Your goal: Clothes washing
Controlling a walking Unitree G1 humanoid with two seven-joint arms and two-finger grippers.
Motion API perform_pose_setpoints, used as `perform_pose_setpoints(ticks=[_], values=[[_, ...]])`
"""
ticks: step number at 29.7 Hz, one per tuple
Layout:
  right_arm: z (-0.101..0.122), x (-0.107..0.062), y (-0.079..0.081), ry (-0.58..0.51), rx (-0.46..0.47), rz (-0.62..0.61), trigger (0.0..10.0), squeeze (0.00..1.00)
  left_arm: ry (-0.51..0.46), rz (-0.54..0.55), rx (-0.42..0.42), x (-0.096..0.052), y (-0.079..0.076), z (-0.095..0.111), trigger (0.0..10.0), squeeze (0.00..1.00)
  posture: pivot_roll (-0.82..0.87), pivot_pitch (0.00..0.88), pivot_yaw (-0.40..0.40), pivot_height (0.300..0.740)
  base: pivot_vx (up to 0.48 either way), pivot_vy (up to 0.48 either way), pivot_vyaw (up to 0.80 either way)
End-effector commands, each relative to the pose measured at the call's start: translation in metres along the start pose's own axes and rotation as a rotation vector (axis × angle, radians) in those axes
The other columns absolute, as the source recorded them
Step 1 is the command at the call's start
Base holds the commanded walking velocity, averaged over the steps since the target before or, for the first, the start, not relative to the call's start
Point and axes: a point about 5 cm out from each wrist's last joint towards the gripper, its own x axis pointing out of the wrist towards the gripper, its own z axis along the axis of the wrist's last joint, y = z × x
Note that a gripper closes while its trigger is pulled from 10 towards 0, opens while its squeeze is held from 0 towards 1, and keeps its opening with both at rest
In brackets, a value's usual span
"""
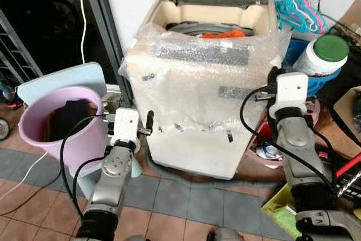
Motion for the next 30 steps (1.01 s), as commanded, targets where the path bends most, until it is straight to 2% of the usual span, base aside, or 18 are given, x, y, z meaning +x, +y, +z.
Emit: perform_pose_setpoints(ticks=[1, 6, 12, 20, 26, 30], values=[[0.005, -0.005, 0.006, -0.019, 0.021, 0.029, 10.0, 0.0, -0.005, 0.02, 0.003, -0.005, 0.008, 0.001, 10.0, 0.0, -0.05, 0.0, 0.045, 0.74, 0.0, 0.454, 0.0], [-0.001, -0.018, 0.015, 0.002, 0.031, 0.062, 10.0, 0.0, 0.027, 0.02, -0.008, -0.013, 0.007, -0.008, 10.0, 0.0, -0.06, 0.0, 0.044, 0.74, 0.0, 0.452, 0.0], [0.0, -0.02, 0.022, 0.003, 0.036, 0.086, 10.0, 0.0, 0.026, 0.017, -0.011, -0.012, 0.005, -0.007, 10.0, 0.0, -0.06, 0.0, 0.041, 0.74, 0.0, 0.45, 0.0], [-0.001, -0.022, 0.019, 0.014, 0.037, 0.074, 10.0, 0.0, 0.028, 0.034, -0.013, -0.014, 0.008, -0.009, 10.0, 0.0, -0.06, 0.0, 0.041, 0.74, 0.0, 0.405, -0.64], [0.004, -0.019, 0.018, -0.006, 0.028, 0.069, 10.0, 0.0, -0.003, 0.003, -0.016, -0.013, 0.006, -0.006, 10.0, 0.0, -0.06, 0.0, 0.041, 0.74, 0.0, 0.0, 0.0], [0.014, -0.011, 0.011, -0.047, 0.002, 0.057, 10.0, 0.0, -0.018, -0.013, -0.02, -0.012, 0.005, -0.003, 10.0, 0.0, -0.06, 0.0, 0.04, 0.74, 0.071, 0.0, 0.0]])
